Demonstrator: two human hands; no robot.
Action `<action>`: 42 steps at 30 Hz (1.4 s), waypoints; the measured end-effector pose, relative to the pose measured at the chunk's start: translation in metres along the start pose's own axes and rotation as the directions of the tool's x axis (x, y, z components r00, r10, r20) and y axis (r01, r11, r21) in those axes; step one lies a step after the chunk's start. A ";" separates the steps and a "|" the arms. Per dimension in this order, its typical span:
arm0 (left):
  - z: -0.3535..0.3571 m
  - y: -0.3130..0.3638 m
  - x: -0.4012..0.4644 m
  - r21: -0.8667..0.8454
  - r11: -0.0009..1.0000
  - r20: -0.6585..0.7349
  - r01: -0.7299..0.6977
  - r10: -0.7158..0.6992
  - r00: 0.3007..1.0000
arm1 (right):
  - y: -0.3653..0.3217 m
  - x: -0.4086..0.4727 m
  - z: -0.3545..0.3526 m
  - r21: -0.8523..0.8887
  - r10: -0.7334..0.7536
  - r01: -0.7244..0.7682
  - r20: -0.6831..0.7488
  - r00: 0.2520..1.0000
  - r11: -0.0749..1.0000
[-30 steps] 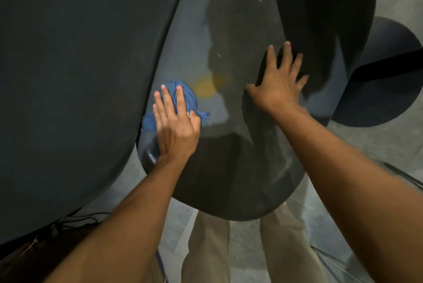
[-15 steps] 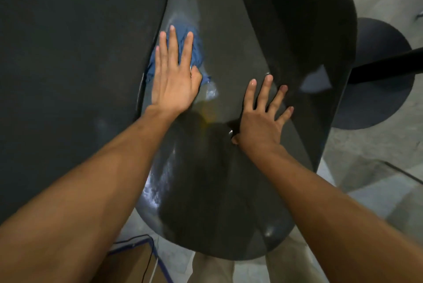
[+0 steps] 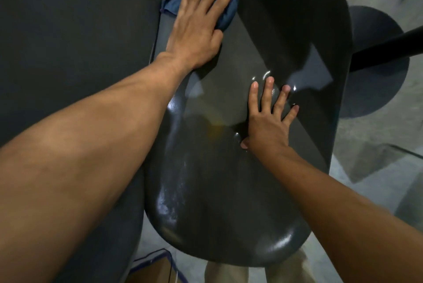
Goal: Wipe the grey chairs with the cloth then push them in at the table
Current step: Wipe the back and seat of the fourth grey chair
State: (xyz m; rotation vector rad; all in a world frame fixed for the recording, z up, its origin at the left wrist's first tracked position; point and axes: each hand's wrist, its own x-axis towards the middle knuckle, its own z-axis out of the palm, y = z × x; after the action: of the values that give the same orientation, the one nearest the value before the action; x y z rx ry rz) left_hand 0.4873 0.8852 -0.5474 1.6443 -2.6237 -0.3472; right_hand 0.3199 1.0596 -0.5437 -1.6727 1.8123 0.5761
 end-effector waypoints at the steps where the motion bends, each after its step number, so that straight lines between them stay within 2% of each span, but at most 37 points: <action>1: 0.003 0.003 -0.009 0.013 0.998 0.028 -0.059 0.059 0.998 | 0.000 0.000 0.000 -0.008 -0.001 0.001 0.005 1.000 1.000; 3: 0.013 0.013 -0.033 0.006 0.989 0.076 -0.148 0.147 0.986 | 0.000 0.000 -0.003 -0.016 0.009 -0.008 0.032 0.999 1.000; 6: 0.031 0.032 -0.086 -0.054 0.987 0.102 -0.150 0.155 0.983 | -0.001 0.000 -0.006 -0.012 0.016 -0.015 0.051 0.999 1.000; 11: 0.053 0.068 -0.184 -0.213 0.977 0.056 0.001 0.011 0.998 | 0.002 -0.005 -0.007 -0.007 0.003 -0.003 0.011 1.000 1.000; 20: 0.068 0.163 -0.343 -0.268 0.926 0.090 0.266 -0.251 0.964 | 0.027 -0.019 -0.005 0.030 -0.116 0.119 -0.072 0.991 0.992; 23: 0.068 0.199 -0.365 -0.282 0.904 0.095 0.321 -0.306 0.947 | 0.047 -0.034 0.006 0.037 -0.127 0.133 -0.130 0.983 0.990; 26: 0.071 0.209 -0.371 -0.276 0.923 0.100 0.268 -0.250 0.963 | 0.064 -0.046 0.018 0.106 -0.053 0.067 -0.133 0.990 0.992; 30: 0.073 0.188 -0.369 -0.234 0.958 0.118 0.166 -0.142 0.983 | 0.079 -0.049 0.019 0.153 -0.003 0.012 -0.058 0.998 0.988; 32: 0.072 0.176 -0.375 -0.195 0.954 0.114 0.226 -0.207 0.972 | 0.083 -0.047 0.012 0.137 -0.031 0.030 0.010 0.999 0.990; 34: 0.068 0.165 -0.384 -0.164 0.904 0.106 0.395 -0.382 0.918 | 0.086 -0.045 0.006 0.131 -0.045 0.037 0.061 0.997 0.991; 38: 0.065 0.151 -0.377 -0.221 0.704 0.067 0.675 -0.679 0.731 | 0.086 -0.043 0.004 0.112 -0.052 0.042 0.091 0.994 0.993; 40: 0.069 0.171 -0.360 -0.212 0.616 0.021 0.759 -0.773 0.634 | 0.084 -0.044 0.005 0.100 -0.053 0.043 0.095 0.994 0.994; 42: 0.075 0.211 -0.347 -0.203 0.594 0.024 0.779 -0.792 0.610 | 0.083 -0.043 0.004 0.098 -0.050 0.040 0.096 0.994 0.994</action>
State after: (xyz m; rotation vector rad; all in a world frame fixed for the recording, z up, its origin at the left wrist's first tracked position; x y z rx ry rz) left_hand 0.4436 1.2960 -0.5446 2.5817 -1.5532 -0.5159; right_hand 0.2398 1.1035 -0.5238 -1.5895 1.7008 0.5345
